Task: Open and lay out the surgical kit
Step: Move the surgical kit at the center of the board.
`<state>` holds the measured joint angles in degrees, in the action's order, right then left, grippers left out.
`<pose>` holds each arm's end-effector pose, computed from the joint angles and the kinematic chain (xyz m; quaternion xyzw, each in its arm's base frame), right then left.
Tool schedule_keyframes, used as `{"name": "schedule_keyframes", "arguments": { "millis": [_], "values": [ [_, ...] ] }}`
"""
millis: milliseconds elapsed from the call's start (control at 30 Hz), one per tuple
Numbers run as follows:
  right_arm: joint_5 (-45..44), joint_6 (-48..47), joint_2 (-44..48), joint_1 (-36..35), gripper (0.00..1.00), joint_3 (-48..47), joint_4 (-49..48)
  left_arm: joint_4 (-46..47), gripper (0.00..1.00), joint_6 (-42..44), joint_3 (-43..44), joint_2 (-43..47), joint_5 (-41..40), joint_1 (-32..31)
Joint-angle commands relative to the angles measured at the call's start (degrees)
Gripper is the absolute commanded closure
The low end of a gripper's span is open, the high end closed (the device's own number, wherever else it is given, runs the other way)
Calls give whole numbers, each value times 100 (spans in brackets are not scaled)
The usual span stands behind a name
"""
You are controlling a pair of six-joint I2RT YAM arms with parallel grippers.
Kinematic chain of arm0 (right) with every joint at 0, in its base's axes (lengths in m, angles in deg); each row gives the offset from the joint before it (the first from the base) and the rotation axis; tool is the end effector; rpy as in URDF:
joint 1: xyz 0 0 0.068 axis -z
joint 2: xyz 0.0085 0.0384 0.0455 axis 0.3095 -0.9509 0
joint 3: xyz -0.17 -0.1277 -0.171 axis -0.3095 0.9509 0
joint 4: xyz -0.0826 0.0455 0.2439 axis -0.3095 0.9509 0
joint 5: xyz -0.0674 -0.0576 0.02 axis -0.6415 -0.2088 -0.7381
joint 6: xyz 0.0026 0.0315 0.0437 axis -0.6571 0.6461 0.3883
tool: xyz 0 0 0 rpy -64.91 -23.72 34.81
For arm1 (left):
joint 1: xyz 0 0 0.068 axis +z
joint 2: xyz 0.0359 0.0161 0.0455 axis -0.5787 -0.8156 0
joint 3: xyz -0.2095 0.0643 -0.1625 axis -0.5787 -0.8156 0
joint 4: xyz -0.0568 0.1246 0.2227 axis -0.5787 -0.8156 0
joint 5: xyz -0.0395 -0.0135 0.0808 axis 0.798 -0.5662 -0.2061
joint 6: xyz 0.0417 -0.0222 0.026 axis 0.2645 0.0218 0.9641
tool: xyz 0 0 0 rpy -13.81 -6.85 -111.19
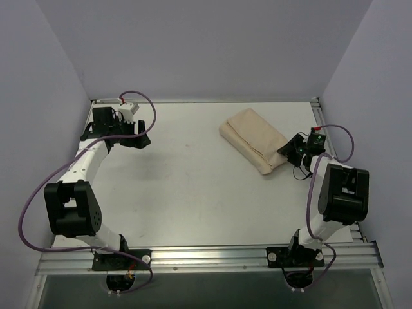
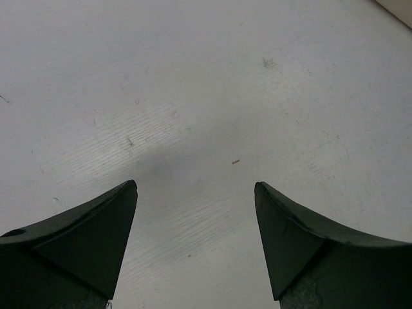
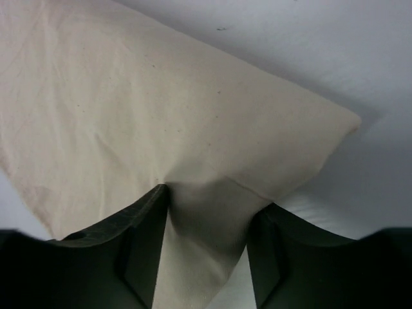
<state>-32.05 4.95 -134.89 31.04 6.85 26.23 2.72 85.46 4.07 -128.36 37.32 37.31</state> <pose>0.3291 -0.0618 0.1711 0.2369 0.8228 0.2508 0.4516 0.3494 -0.0046 0.2773 0.1390 0.8865 -0.1849 0.4008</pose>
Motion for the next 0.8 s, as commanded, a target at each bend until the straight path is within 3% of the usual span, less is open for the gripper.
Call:
{"name": "schedule_keyframes", "arguments": {
  "millis": [0, 100, 167, 367, 400, 567, 633, 767],
  "values": [
    [285, -442, -295, -325, 58, -389, 140, -241, 17, 154, 280, 353, 117, 7],
    [268, -487, -304, -719, 71, -582, 323, -373, 17, 225, 280, 432, 99, 15],
    [146, -260, -164, -958, 84, -565, 386, -435, 17, 242, 298, 450, 82, 15],
    [-618, 1110, 820, -2328, 92, 286, -43, -488, 17, 225, 245, 319, 64, 15],
    [-968, 1365, 1039, -2808, 92, 557, -132, -479, 18, 208, 227, 266, 64, 15],
    [-2060, 3113, 1164, -4551, 84, 1061, -721, -462, 18, 181, 271, -138, 126, -72],
    [-2210, 3178, 893, -5217, 76, 930, -713, -453, 19, 216, 324, -270, 56, -125],
    [-2245, 2626, 409, -5984, 58, -174, 207, -593, 19, 251, 464, -639, 64, -345]
  ]
}}
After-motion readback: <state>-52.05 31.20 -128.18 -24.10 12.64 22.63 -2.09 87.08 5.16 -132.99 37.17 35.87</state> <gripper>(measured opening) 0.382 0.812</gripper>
